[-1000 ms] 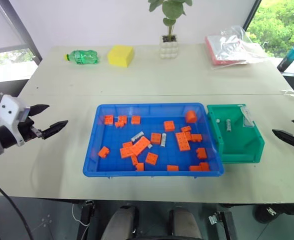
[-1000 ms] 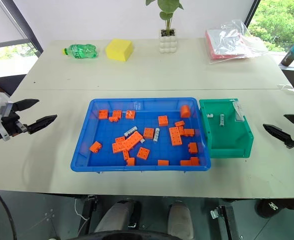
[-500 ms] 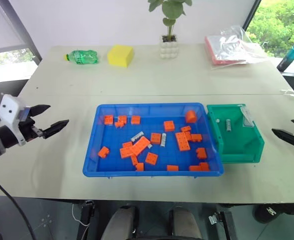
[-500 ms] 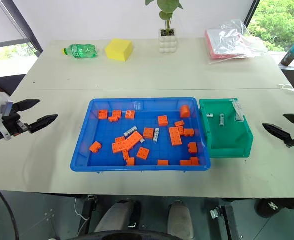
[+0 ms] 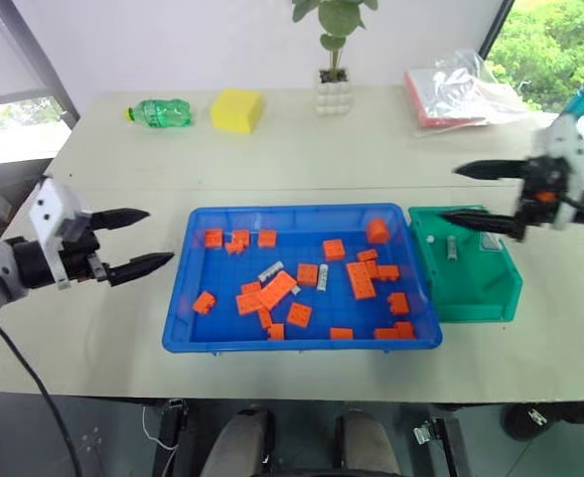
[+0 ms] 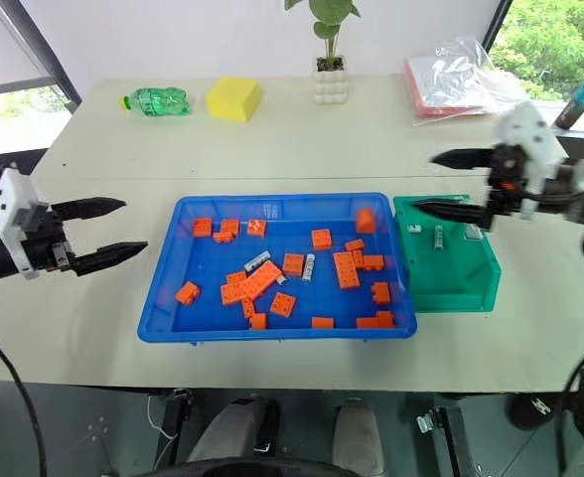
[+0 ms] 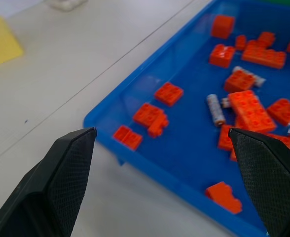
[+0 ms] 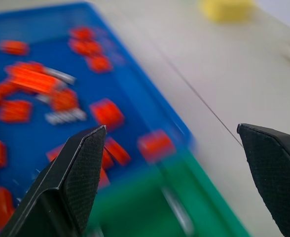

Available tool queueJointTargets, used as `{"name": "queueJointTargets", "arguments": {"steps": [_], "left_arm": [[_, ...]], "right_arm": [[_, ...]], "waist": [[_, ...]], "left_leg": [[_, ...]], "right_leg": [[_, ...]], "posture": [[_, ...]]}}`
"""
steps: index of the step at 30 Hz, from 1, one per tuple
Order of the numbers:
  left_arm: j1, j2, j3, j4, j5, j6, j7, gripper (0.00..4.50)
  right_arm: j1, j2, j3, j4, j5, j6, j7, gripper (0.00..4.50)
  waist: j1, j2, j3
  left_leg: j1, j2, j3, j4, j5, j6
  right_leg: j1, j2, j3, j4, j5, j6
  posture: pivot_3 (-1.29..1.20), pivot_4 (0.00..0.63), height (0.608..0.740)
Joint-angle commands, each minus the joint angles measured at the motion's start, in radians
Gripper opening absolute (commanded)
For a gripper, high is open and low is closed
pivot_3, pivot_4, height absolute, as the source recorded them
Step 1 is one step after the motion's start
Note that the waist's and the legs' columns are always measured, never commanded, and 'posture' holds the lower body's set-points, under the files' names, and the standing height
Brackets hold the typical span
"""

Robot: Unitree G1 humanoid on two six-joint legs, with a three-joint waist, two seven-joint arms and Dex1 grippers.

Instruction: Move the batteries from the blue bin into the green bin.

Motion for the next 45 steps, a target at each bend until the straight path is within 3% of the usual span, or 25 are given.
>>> {"name": "queueJointTargets", "arguments": {"steps": [1, 4, 6, 7, 9, 11, 15, 18, 24, 37, 45], "left_arm": [[-0.001, 0.017, 0.018, -0.007, -0.014, 0.011, -0.008, 4.5], [-0.001, 0.017, 0.019, -0.008, -0.014, 0.013, -0.009, 4.5], [0.015, 0.072, -0.029, -0.102, -0.043, 0.028, -0.107, 4.5], [0.02, 0.09, -0.043, -0.128, -0.052, 0.031, -0.135, 4.5], [0.031, 0.097, -0.053, -0.162, -0.056, 0.034, -0.144, 4.5], [0.041, 0.092, -0.053, -0.196, -0.059, 0.045, -0.13, 4.5], [0.085, 0.079, 0.021, -0.223, -0.093, 0.09, -0.084, 4.5], [0.104, 0.075, 0.036, -0.226, -0.089, 0.091, -0.073, 4.5], [0.097, 0.069, 0.023, -0.227, -0.096, 0.095, -0.049, 4.5], [0.096, 0.068, -0.033, -0.241, -0.082, 0.072, -0.045, 4.5], [0.093, 0.07, -0.031, -0.243, -0.087, 0.075, -0.039, 4.5]], "right_arm": [[-0.015, -0.013, -0.008, -0.008, 0.007, 0.017, 0.011, 4.38], [-0.017, -0.013, -0.007, -0.008, 0.006, 0.021, 0.011, 4.38], [-0.252, 0.289, 0.323, 0.036, -0.115, -0.093, 0.142, 4.38], [-0.322, 0.381, 0.416, 0.057, -0.156, -0.129, 0.185, 4.38], [-0.381, 0.476, 0.496, 0.146, -0.233, -0.22, 0.223, 4.38], [-0.413, 0.532, 0.545, 0.249, -0.291, -0.314, 0.239, 4.38], [-0.44, 0.555, 0.53, 0.319, -0.282, -0.341, 0.274, 4.38], [-0.438, 0.56, 0.524, 0.33, -0.286, -0.352, 0.284, 4.38], [-0.429, 0.586, 0.536, 0.38, -0.331, -0.405, 0.266, 4.38], [-0.437, 0.75, 0.62, 0.583, -0.516, -0.643, 0.181, 4.38], [-0.434, 0.773, 0.622, 0.664, -0.554, -0.725, 0.185, 4.38]], "waist": [[0.007, 0.0, 0.0], [0.005, 0.0, 0.0], [-0.019, -0.003, 0.0], [-0.051, -0.004, 0.0], [-0.084, -0.003, 0.001], [-0.08, -0.004, 0.0], [-0.051, -0.004, 0.001], [-0.052, -0.004, 0.001], [-0.058, -0.004, 0.001], [-0.06, -0.004, 0.001], [-0.061, -0.004, 0.001]], "left_leg": [[-0.003, -0.002, -0.005, 0.002, 0.0, 0.0], [-0.013, -0.004, -0.01, 0.006, 0.0, 0.0], [-0.012, -0.004, -0.009, 0.005, 0.0, 0.0], [-0.01, -0.002, -0.008, 0.005, 0.001, -0.001], [-0.005, 0.001, -0.009, 0.0, 0.003, -0.006], [-0.005, 0.0, -0.015, 0.0, 0.004, -0.006], [-0.014, -0.011, -0.03, 0.005, 0.003, -0.006], [-0.014, -0.015, -0.037, 0.004, 0.003, -0.006], [-0.014, -0.014, -0.037, 0.004, 0.005, -0.008], [-0.014, -0.015, -0.038, 0.004, 0.005, -0.008], [-0.013, -0.015, -0.038, 0.004, 0.005, -0.009]], "right_leg": [[-0.001, 0.0, 0.0, 0.0, 0.0, 0.0], [-0.006, 0.0, -0.001, 0.0, 0.0, 0.0], [-0.006, 0.0, -0.002, 0.001, 0.0, 0.0], [-0.006, 0.001, -0.002, 0.001, 0.0, 0.0], [-0.005, 0.002, -0.002, 0.0, 0.0, 0.0], [-0.01, 0.003, -0.003, 0.014, 0.0, 0.0], [-0.022, 0.001, -0.001, 0.019, 0.0, -0.001], [-0.018, 0.0, -0.001, 0.016, 0.001, -0.002], [-0.012, 0.001, -0.001, 0.015, 0.001, -0.002], [-0.015, 0.001, -0.001, 0.017, 0.001, -0.002], [-0.015, 0.002, -0.001, 0.017, 0.001, -0.002]], "posture": [[0.0, 0.15, 0.727], [0.0, 0.15, 0.727], [0.0, 0.15, 0.727], [0.0, 0.15, 0.727], [0.0, 0.15, 0.727], [0.0, 0.15, 0.727], [0.0, 0.15, 0.727], [0.0, 0.15, 0.727], [0.0, 0.15, 0.727], [0.0, 0.15, 0.727], [0.0, 0.15, 0.727]]}}
